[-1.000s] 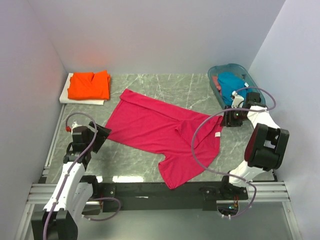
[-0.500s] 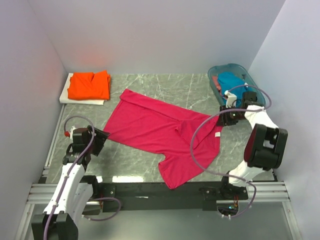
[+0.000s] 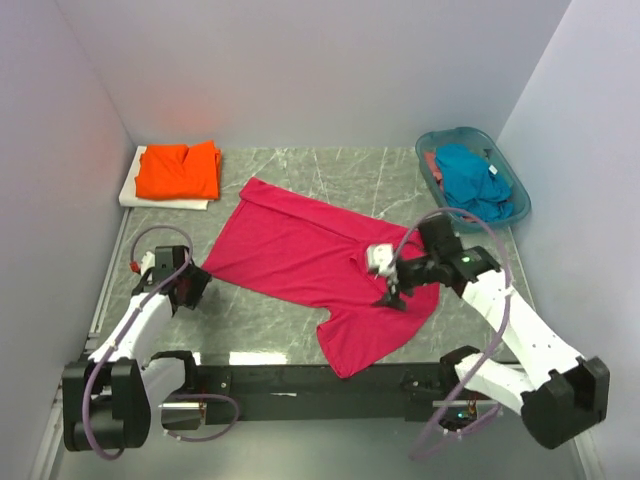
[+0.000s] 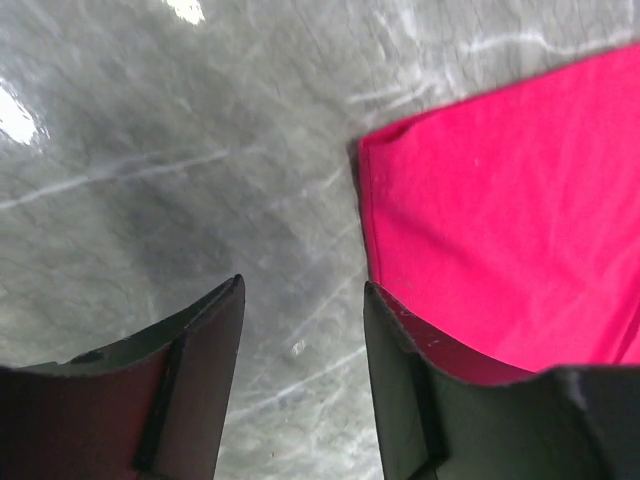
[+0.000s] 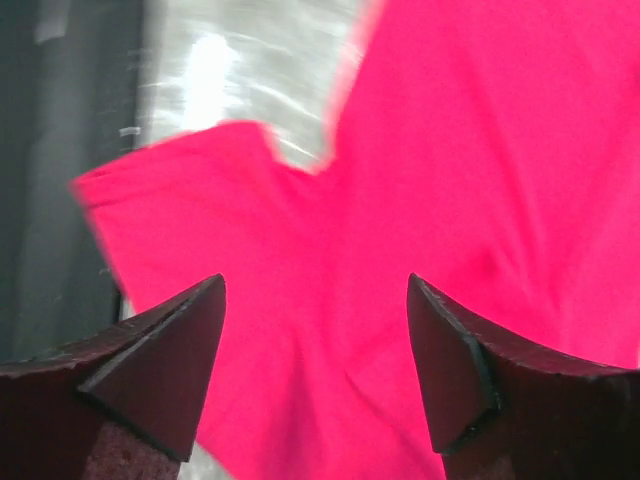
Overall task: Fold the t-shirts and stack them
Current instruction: Fold the tshirt
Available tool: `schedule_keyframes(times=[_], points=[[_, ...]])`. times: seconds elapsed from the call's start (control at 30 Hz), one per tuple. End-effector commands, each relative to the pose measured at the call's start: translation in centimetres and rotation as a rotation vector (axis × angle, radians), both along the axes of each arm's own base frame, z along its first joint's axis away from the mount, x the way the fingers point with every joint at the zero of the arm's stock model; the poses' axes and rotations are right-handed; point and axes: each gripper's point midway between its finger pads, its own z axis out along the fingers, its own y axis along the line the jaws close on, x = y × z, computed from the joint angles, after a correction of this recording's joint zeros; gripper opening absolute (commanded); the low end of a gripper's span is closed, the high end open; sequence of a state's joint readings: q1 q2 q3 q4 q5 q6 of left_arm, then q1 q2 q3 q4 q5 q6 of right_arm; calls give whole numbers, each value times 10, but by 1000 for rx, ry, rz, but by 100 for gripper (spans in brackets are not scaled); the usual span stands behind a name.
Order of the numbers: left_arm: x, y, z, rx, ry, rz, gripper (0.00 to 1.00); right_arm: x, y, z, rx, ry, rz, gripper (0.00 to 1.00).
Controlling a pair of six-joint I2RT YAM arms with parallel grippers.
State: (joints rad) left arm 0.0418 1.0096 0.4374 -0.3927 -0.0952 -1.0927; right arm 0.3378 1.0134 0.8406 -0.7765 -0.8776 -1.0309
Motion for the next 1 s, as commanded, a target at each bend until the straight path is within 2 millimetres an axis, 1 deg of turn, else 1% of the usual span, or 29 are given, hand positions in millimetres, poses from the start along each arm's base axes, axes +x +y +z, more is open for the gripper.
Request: schedule_keyframes(times=[0.0, 0.03, 0.07, 0.1, 0.13, 0.2, 0.23, 0.27, 0.3, 0.33, 0.37, 0.4, 0.47, 0.5, 0.6, 0.67, 0.7, 0.8, 0.83, 0.9, 0.97], points=[[13, 14, 10, 65, -6, 31, 56, -56, 12, -22, -55, -28, 324, 78], [15, 15, 12, 69, -6, 36, 56, -74, 17, -30, -81, -70, 405, 78], [15, 16, 12, 75, -6, 38, 56, -76, 12, -44, -155, -109, 416, 78], [16, 16, 11, 76, -4, 37, 56, -85, 9, -60, -189, -113, 441, 78], [18, 17, 13, 78, -10, 38, 56, -98, 11, -66, -208, -94, 495, 75], [19, 16, 13, 77, -15, 29, 54, -104, 12, -80, -248, -94, 514, 71], [19, 16, 14, 80, -15, 29, 54, -107, 12, -85, -263, -92, 513, 71], [18, 16, 13, 83, -12, 20, 54, -117, 16, -89, -281, -103, 559, 70], [18, 15, 14, 80, -15, 18, 55, -116, 20, -93, -293, -121, 560, 69], [18, 15, 15, 82, -16, 8, 54, -121, 22, -96, -305, -100, 554, 67], [18, 15, 15, 83, -20, 6, 54, -134, 28, -99, -306, -110, 605, 67], [18, 14, 18, 82, -32, 0, 54, -133, 34, -104, -305, -146, 603, 67], [16, 12, 18, 78, -36, -8, 54, -149, 42, -108, -305, -143, 632, 67], [15, 12, 19, 77, -42, -9, 54, -150, 49, -110, -293, -157, 632, 67], [14, 12, 25, 81, -64, -17, 55, -155, 62, -110, -276, -145, 618, 66], [13, 12, 27, 88, -74, -21, 55, -152, 67, -111, -284, -144, 591, 65], [14, 12, 31, 90, -89, -23, 55, -154, 70, -113, -287, -141, 596, 65], [13, 14, 37, 106, -107, -25, 56, -157, 73, -120, -308, -136, 586, 63], [12, 14, 38, 110, -105, -29, 56, -162, 74, -122, -313, -136, 597, 63], [11, 16, 42, 117, -115, -27, 57, -160, 75, -126, -332, -147, 586, 63], [9, 15, 43, 116, -118, -26, 57, -164, 76, -128, -342, -146, 592, 63]])
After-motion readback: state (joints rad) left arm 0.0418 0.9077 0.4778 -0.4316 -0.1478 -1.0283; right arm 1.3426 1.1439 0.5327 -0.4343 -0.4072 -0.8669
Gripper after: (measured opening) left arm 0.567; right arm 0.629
